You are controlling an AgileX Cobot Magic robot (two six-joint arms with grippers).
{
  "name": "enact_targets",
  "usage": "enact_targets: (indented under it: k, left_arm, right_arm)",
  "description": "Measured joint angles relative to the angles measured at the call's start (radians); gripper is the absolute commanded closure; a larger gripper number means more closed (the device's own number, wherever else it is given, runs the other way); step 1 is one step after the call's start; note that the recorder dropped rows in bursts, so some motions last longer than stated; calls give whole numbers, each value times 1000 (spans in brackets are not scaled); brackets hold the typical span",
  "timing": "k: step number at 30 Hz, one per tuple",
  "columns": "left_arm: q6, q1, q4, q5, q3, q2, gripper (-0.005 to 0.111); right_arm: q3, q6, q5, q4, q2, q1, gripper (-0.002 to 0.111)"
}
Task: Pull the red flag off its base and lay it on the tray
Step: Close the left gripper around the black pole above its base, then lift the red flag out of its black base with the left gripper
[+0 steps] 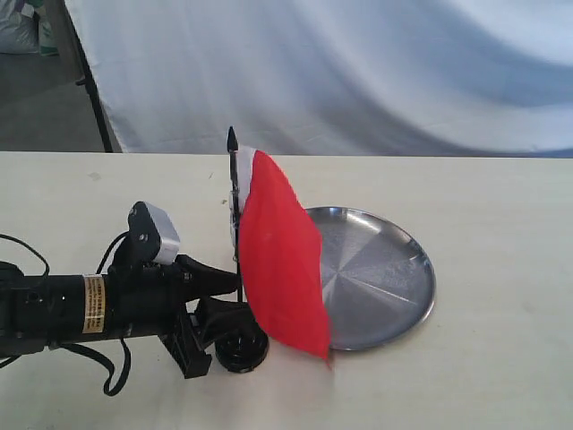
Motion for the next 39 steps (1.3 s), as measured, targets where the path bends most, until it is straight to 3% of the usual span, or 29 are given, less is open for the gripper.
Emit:
enact_targets:
  k: [2,5,8,30,39]
  left_arm:
    - [0,0,-4,0,0,0,63]
    - [0,0,-7,0,0,0,88]
    - [0,0,-7,0,0,0,106]
    - [56,-2,-92,-14,0,8,107]
    - [95,-3,-160,-143,-1,6,107]
  right_arm:
    - [0,0,0,0,0,0,108]
    - [0,0,0,0,0,0,108]
    - [0,0,0,0,0,0,108]
    - [0,0,0,0,0,0,108]
    - [0,0,0,0,0,0,108]
